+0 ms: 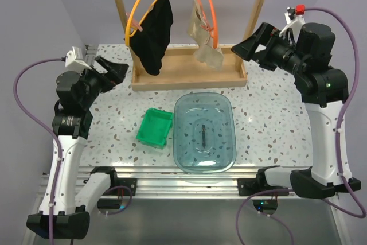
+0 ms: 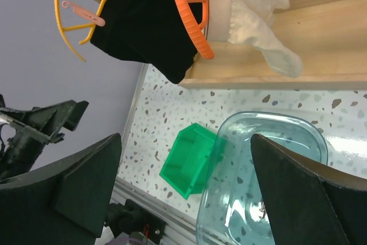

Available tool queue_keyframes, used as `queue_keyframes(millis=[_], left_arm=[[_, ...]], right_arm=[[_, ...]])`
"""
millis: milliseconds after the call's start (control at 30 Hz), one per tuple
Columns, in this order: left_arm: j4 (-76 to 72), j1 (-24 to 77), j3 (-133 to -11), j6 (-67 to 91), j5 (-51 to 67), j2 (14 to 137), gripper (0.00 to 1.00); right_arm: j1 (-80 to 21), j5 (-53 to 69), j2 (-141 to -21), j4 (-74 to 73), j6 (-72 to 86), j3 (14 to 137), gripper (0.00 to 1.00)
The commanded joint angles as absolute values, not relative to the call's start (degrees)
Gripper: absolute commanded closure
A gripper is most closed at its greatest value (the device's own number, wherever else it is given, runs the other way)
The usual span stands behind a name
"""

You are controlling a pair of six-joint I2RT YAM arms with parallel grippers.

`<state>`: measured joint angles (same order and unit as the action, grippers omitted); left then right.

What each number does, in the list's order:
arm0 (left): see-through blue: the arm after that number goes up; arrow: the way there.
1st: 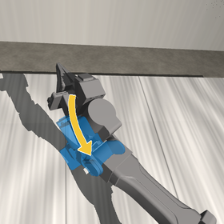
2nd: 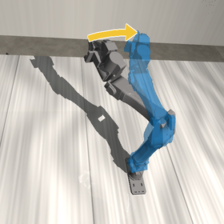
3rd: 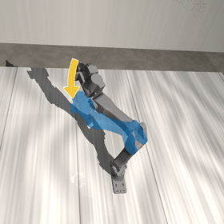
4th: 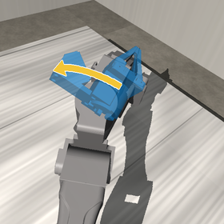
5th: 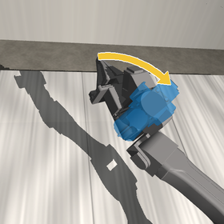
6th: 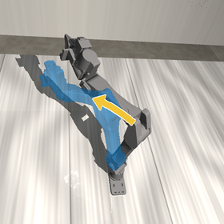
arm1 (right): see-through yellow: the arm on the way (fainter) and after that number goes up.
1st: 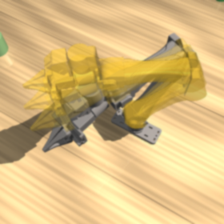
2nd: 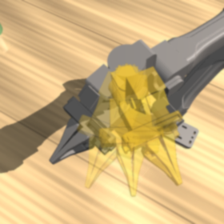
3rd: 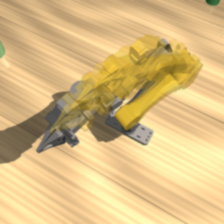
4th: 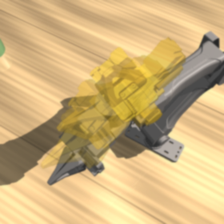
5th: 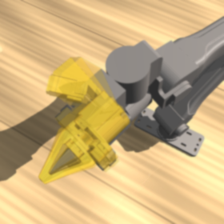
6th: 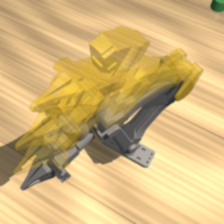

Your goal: Remove the underwear clipped to the hanger

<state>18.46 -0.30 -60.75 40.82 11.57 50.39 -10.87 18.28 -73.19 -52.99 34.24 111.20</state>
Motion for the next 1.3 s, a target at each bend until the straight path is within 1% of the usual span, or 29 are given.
queue_keyframes(millis=[0,100,133,167,200,267,433,600,700,767,867,1000,1067,1133,1267], left_arm=[[18.1,1.5,-63.5,42.5,16.3,49.4,0.00],[17.8,1.5,-65.4,42.2,20.4,50.2,0.00],[17.8,1.5,-65.9,41.8,21.3,50.4,0.00],[18.5,1.5,-66.6,41.4,22.1,50.5,0.00],[19.8,1.5,-68.5,41.0,22.1,50.9,0.00],[21.0,1.5,-69.7,40.6,22.6,51.1,0.00],[26.6,1.5,-74.0,37.8,22.9,49.9,0.00],[31.5,1.5,-74.3,36.2,21.8,46.8,0.00],[32.5,1.5,-71.7,36.0,23.5,44.4,0.00],[32.4,1.5,-70.7,35.9,24.0,42.7,0.00],[34.4,1.5,-71.8,35.0,24.3,42.5,0.00],[33.1,1.5,-70.2,34.1,22.9,42.1,0.00],[34.1,1.5,-71.0,34.5,22.2,43.3,0.00],[32.5,1.5,-70.7,34.6,23.8,43.4,0.00],[33.4,1.5,-69.8,34.1,22.1,43.7,0.00]], right_arm=[[-11.1,20.7,-73.6,-50.9,31.9,111.6,0.02],[-11.0,21.2,-75.7,-49.4,21.3,113.6,0.02],[-11.2,18.7,-76.8,-50.3,16.2,114.4,0.02],[-11.8,10.5,-78.9,-52.0,13.5,118.8,0.02],[-12.5,7.4,-82.8,-54.8,11.1,121.2,0.02],[-13.1,3.8,-86.0,-55.3,7.5,126.2,0.02],[-13.9,9.0,-92.6,-53.4,8.2,129.9,0.02],[-17.0,9.7,-94.3,-53.6,6.8,131.9,0.02],[-18.7,7.7,-92.5,-52.0,5.9,130.4,0.02],[-19.1,8.0,-90.0,-49.9,6.3,126.9,0.02],[-20.2,7.5,-89.8,-50.8,6.3,126.1,0.03],[-20.7,4.4,-93.1,-51.2,5.4,126.2,0.05],[-21.3,3.9,-94.5,-51.6,5.5,128.8,0.06],[-21.5,2.7,-95.9,-50.4,5.3,129.7,0.07],[-22.1,1.1,-98.3,-47.3,5.9,130.9,0.10]])
